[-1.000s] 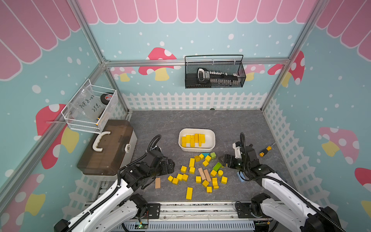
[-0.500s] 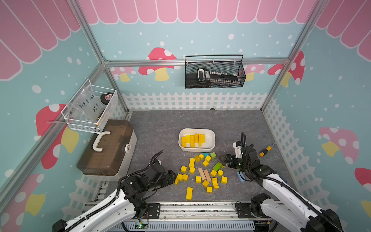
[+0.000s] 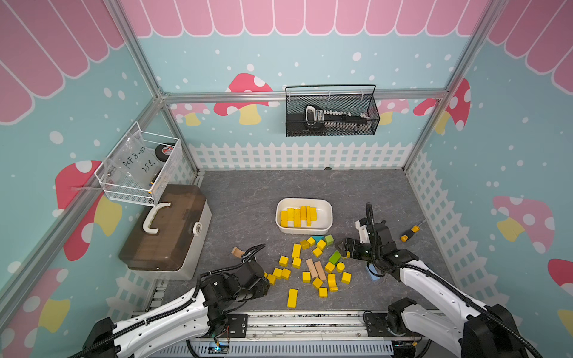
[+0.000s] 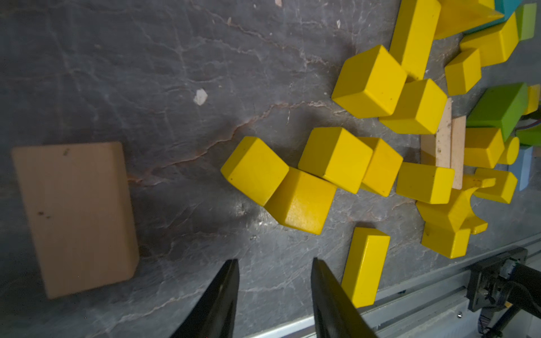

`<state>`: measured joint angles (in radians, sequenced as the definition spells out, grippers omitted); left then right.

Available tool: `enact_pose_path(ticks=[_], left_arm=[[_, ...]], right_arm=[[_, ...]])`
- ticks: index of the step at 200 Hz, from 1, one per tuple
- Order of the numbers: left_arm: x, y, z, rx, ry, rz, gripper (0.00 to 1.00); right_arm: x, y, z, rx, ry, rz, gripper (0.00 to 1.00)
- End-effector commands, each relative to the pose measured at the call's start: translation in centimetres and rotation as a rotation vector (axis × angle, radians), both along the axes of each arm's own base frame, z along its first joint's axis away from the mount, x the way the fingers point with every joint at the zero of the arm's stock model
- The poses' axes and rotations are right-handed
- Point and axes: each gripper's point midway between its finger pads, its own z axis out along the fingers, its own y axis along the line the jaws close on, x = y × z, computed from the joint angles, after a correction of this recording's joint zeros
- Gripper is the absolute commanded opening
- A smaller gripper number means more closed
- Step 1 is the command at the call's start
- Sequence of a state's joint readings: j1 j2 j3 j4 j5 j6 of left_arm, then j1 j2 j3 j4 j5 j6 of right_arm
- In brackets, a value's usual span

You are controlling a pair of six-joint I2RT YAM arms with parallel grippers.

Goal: Pick out the yellow building blocks
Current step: Move the building block to the center of the board.

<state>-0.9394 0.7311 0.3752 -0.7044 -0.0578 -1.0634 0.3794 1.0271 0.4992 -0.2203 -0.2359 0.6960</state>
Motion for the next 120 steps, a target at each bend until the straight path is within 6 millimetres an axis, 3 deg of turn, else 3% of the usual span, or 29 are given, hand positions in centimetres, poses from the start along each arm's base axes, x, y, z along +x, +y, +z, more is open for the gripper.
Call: enact_pose_path(ticks=[1, 42, 120], left_arm=[[1.0, -0.6, 0.2, 0.024, -0.05, -0.03, 0.45], [1.5, -2.0, -1.1, 0.043, -0.054, -0.111, 0.29], [3.7, -3.9, -1.4, 0.076, -0.087, -0.173, 0.32]], right_arm=[[0.5, -0.2, 0.7, -0.013, -0.014, -0.01, 0.99], [0.6, -0.1, 0.4, -0.015, 0.001, -0.007, 0.99], [0.6, -0.1, 0.1, -0.019, 0.014, -0.007, 0.99]])
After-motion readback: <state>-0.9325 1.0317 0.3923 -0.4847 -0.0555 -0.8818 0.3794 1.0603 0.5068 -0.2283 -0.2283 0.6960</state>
